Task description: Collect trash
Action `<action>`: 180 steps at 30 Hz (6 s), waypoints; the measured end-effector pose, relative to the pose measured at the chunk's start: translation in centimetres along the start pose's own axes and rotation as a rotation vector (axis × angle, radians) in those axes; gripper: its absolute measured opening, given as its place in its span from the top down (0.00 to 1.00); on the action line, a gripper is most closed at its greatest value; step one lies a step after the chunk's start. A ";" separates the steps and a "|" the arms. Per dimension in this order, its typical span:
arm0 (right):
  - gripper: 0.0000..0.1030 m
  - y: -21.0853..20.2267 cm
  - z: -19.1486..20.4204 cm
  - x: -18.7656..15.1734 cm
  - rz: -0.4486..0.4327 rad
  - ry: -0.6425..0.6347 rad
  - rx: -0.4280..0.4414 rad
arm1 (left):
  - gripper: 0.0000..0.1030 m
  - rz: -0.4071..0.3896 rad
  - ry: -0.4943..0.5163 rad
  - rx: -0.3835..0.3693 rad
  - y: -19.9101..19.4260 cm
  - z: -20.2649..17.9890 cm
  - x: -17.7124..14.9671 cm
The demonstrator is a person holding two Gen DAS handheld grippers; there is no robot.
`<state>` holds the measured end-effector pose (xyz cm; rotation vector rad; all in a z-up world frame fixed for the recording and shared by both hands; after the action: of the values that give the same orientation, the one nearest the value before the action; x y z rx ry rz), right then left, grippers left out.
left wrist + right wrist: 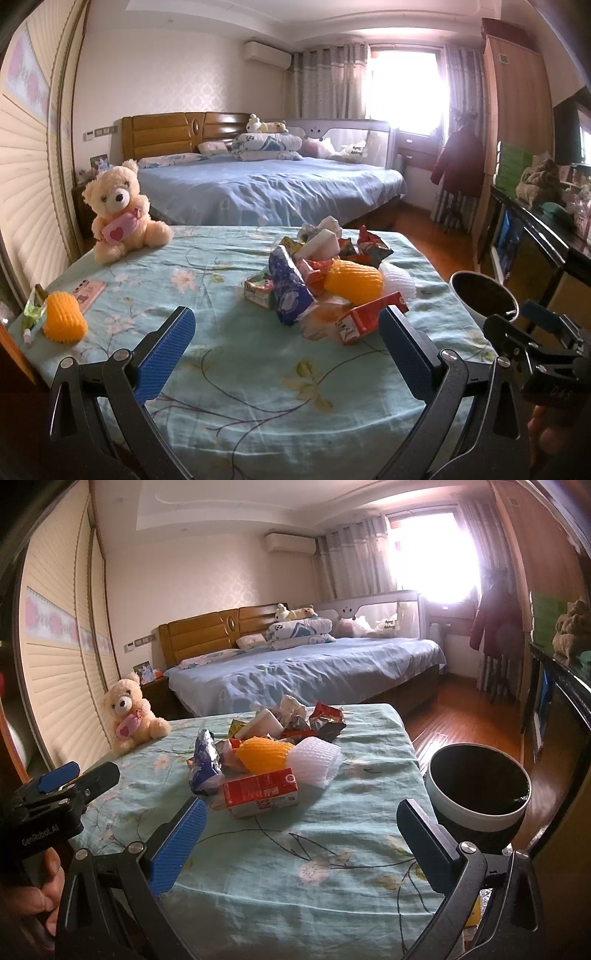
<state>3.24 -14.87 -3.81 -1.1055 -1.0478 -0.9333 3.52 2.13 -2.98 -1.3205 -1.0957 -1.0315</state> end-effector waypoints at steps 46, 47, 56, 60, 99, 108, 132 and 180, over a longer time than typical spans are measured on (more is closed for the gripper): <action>0.00 6.8 1.1 -3.4 0.237 0.037 0.124 | 0.03 0.164 -0.029 -0.017 6.5 2.9 -3.5; 0.00 7.3 1.3 -3.6 0.251 0.032 0.135 | 0.04 0.171 -0.025 -0.021 6.9 3.0 -3.6; 0.00 11.2 2.5 -4.8 0.308 -0.035 0.151 | 0.13 0.264 -0.027 -0.081 11.9 3.4 -5.2; 0.00 12.6 2.7 -5.2 0.337 -0.053 0.155 | 0.16 0.306 -0.036 -0.136 13.7 2.9 -5.8; 0.13 14.0 2.0 -4.9 0.364 0.057 0.086 | 0.75 0.334 -0.142 -0.221 9.7 3.4 -6.4; 0.13 9.6 -2.1 -3.0 0.305 0.132 0.046 | 0.75 0.329 -0.100 -0.332 8.4 -1.7 -5.8; 0.13 3.8 -18.9 -1.6 0.238 0.267 -0.207 | 0.75 0.393 0.058 -0.544 9.6 -17.1 -5.5; 0.11 9.7 -30.1 -3.2 0.372 0.384 -0.261 | 0.48 0.529 0.177 -0.655 18.3 -32.3 -7.2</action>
<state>17.11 -42.09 -12.71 -1.2221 -0.3956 -0.9456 20.49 -30.30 -12.37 -1.8593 -0.2271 -1.1055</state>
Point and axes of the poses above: each gripper's, at about its wrist camera, not at the fingertips, and y roughly the way its jaws point, z to its left, x to its top, the point moved 6 cm from there along y, roughly the way its jaws point, and after that the axes turned 14 degrees about -z, right-handed, at the moved point
